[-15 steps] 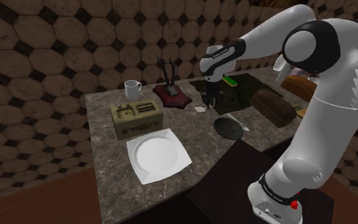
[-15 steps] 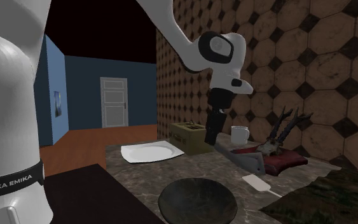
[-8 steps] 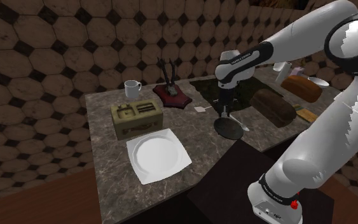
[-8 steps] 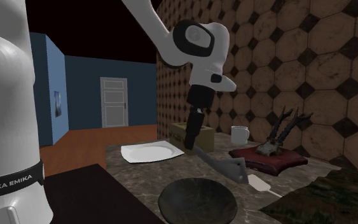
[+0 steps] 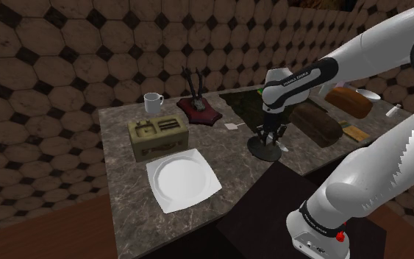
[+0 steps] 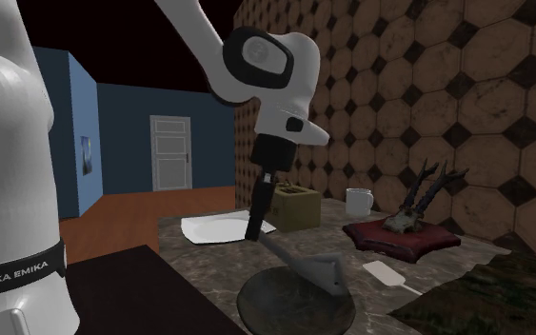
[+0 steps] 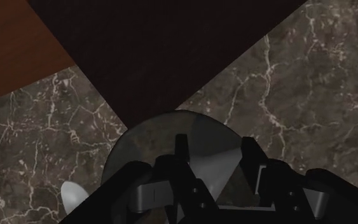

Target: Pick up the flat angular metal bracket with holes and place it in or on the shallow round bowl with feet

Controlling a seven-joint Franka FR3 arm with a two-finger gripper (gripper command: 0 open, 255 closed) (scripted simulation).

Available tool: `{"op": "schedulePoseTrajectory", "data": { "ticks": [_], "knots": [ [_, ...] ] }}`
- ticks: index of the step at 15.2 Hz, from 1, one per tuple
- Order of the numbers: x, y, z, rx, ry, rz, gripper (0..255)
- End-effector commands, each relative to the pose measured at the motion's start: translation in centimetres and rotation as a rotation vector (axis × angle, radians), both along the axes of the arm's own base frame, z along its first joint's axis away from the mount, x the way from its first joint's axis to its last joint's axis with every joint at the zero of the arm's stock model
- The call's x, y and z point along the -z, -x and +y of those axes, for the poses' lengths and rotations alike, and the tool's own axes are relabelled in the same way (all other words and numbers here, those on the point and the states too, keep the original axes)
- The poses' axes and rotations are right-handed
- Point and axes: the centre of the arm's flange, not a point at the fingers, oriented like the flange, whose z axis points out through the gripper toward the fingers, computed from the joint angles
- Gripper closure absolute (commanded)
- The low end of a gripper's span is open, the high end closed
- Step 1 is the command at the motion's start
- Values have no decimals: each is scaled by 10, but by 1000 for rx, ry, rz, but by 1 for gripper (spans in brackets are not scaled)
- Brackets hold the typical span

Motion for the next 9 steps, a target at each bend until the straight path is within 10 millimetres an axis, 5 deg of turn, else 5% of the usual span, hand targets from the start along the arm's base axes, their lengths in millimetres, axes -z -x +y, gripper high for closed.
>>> {"op": "schedulePoseTrajectory", "data": {
  "ticks": [1,9],
  "knots": [
    [10,-1,1,0,0,-1,255],
    [52,-1,1,0,0,-1,255]
  ]
}}
